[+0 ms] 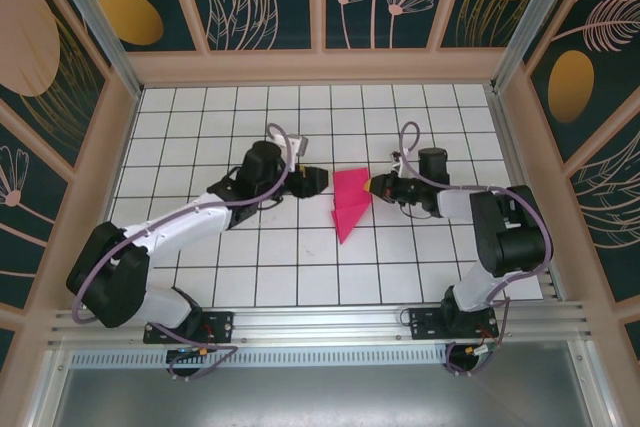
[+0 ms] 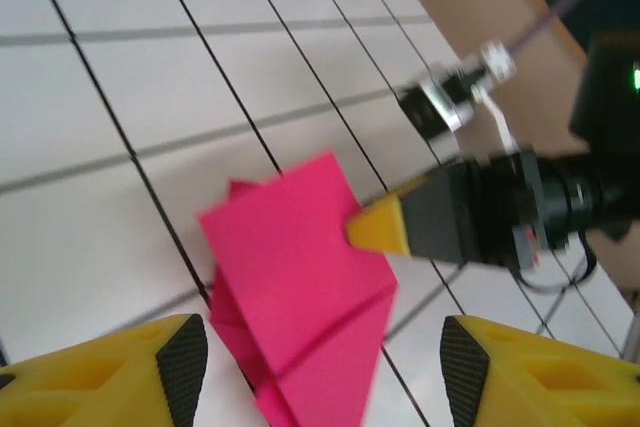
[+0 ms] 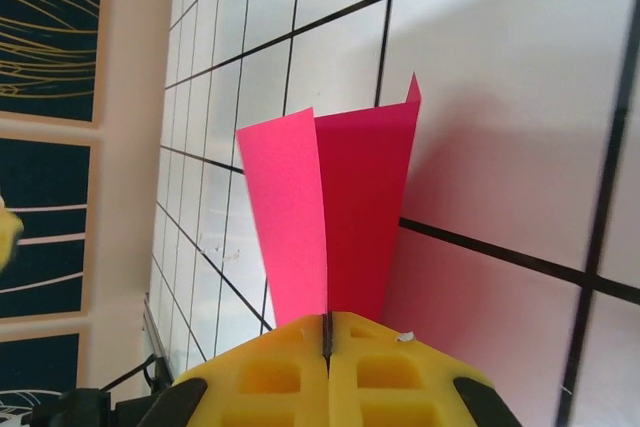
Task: Fold a paper plane with a square sheet of paper (fold left side to right side)
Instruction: Fold the wing for the fifth time at the center of the table.
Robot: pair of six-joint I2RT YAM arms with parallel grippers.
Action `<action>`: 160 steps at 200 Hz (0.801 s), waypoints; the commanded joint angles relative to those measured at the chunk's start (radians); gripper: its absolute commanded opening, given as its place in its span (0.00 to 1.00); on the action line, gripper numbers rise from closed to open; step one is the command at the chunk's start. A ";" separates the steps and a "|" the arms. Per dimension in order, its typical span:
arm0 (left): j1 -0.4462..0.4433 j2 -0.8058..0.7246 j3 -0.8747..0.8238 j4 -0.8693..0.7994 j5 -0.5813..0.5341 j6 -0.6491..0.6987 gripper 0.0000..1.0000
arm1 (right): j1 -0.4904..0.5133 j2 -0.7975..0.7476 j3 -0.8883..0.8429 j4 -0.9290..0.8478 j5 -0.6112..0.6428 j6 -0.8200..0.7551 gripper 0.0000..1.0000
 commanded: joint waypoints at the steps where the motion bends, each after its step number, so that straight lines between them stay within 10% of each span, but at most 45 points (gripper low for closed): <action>1: -0.050 0.008 -0.056 -0.028 -0.036 -0.028 0.65 | 0.038 -0.007 0.074 -0.127 0.079 0.006 0.06; 160: -0.283 0.333 0.144 -0.093 -0.293 -0.031 0.67 | 0.083 0.060 0.146 -0.240 0.164 0.041 0.07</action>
